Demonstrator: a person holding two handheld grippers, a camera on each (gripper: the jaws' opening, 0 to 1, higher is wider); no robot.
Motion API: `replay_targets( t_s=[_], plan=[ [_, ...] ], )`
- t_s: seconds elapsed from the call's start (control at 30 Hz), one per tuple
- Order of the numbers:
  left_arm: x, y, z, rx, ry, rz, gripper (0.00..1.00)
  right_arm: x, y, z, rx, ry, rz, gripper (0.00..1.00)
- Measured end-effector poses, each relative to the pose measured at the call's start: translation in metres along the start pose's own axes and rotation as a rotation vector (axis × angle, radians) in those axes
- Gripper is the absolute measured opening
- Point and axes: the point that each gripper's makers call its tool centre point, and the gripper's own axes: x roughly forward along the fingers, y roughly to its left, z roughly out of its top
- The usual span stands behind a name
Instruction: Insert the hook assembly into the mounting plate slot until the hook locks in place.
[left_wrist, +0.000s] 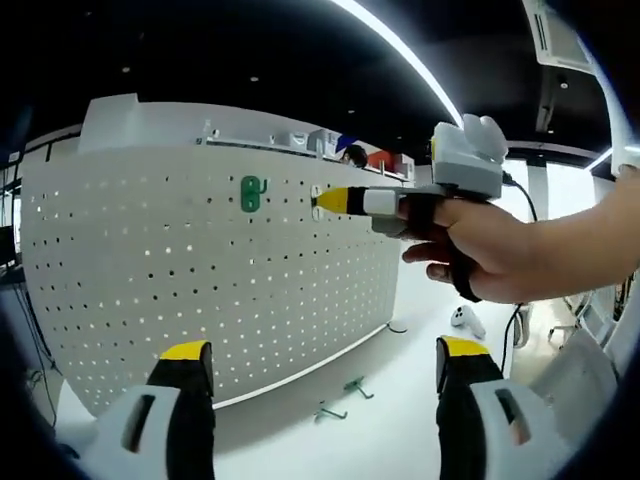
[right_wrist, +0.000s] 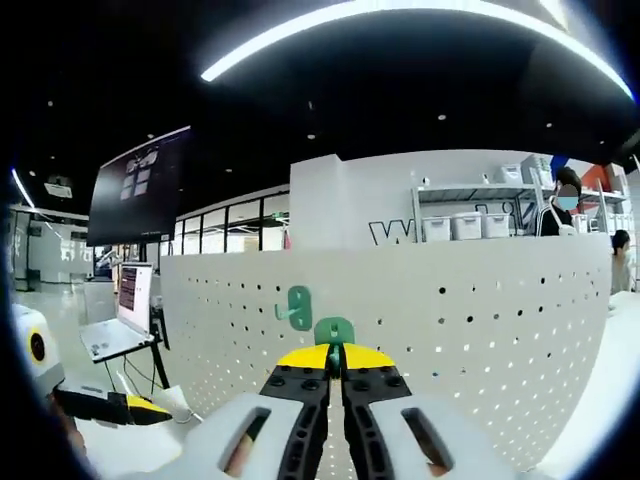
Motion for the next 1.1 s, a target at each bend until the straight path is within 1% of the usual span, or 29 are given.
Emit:
replay_targets(
  t_s=[0.27, 0.47, 0.57, 0.7, 1.1],
  plan=[
    [-0.002, -0.004, -0.003, 0.000, 0.003, -0.009, 0.95, 0.014, -0.002, 0.009, -0.014, -0.035, -0.020, 0.00],
    [-0.003, -0.005, -0.004, -0.005, 0.001, -0.010, 0.94, 0.022, -0.003, 0.012, -0.017, -0.049, -0.031, 0.01],
    [-0.004, -0.008, -0.002, 0.002, -0.007, -0.014, 0.93, 0.025, -0.005, 0.011, -0.007, -0.050, -0.040, 0.01],
    [-0.004, -0.011, -0.002, 0.006, -0.004, -0.026, 0.94, 0.028, -0.005, 0.010, -0.005, -0.053, -0.048, 0.01],
    [-0.005, -0.009, -0.007, 0.001, 0.010, -0.025, 0.93, 0.043, -0.012, 0.008, 0.013, -0.057, -0.072, 0.01]
  ],
)
